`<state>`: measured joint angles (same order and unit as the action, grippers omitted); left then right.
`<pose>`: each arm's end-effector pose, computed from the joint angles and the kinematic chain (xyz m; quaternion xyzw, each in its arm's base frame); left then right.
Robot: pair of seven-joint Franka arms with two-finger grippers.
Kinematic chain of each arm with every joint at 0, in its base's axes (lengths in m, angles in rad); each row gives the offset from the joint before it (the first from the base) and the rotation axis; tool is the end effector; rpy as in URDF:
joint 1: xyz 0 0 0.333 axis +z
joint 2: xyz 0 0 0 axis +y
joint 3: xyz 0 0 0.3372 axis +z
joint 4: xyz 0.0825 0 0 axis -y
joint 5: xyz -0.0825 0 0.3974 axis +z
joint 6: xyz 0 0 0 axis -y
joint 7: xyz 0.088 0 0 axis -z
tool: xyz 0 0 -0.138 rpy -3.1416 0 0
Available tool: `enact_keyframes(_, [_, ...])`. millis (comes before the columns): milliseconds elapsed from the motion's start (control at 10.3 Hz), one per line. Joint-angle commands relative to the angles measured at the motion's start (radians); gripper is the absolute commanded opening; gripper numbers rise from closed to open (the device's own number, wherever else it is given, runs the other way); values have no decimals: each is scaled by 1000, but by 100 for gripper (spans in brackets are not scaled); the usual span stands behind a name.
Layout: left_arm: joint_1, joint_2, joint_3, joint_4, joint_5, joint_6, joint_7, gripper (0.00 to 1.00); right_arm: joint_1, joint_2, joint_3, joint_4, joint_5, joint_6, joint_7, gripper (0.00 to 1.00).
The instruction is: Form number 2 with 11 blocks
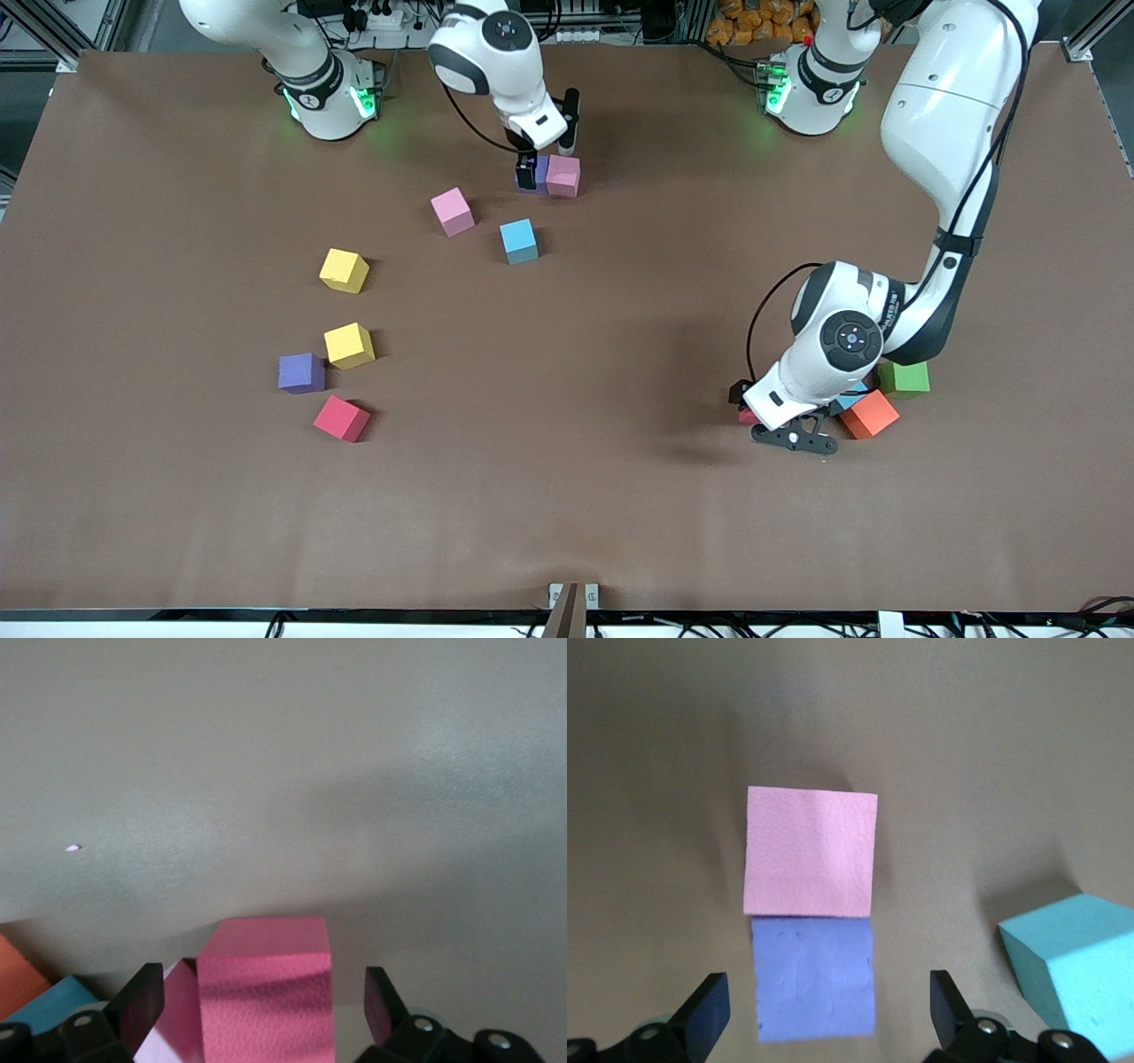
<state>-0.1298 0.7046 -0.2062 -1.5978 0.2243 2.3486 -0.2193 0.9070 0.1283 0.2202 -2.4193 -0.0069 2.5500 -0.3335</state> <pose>0.6959 -0.2151 0.2070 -0.9934 0.1083 -0.0361 0.0069 0.2149 0.4563 0.2375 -0.7436 -0.6685 0.0021 0.0122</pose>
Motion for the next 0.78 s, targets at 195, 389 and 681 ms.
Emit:
enact_keyframes(195, [-21,29,13,18,-59,17,1,100,-10,-26,-129,277,-30,-500,16,100])
enact_keyframes(389, [-22,27,22,10,-60,15,-2,100,-8,33,-199,434,-230,-583,28,100])
enact_keyframes(681, [-19,24,25,-28,-59,15,-46,74,-28,60,-231,474,-56,-581,421,100])
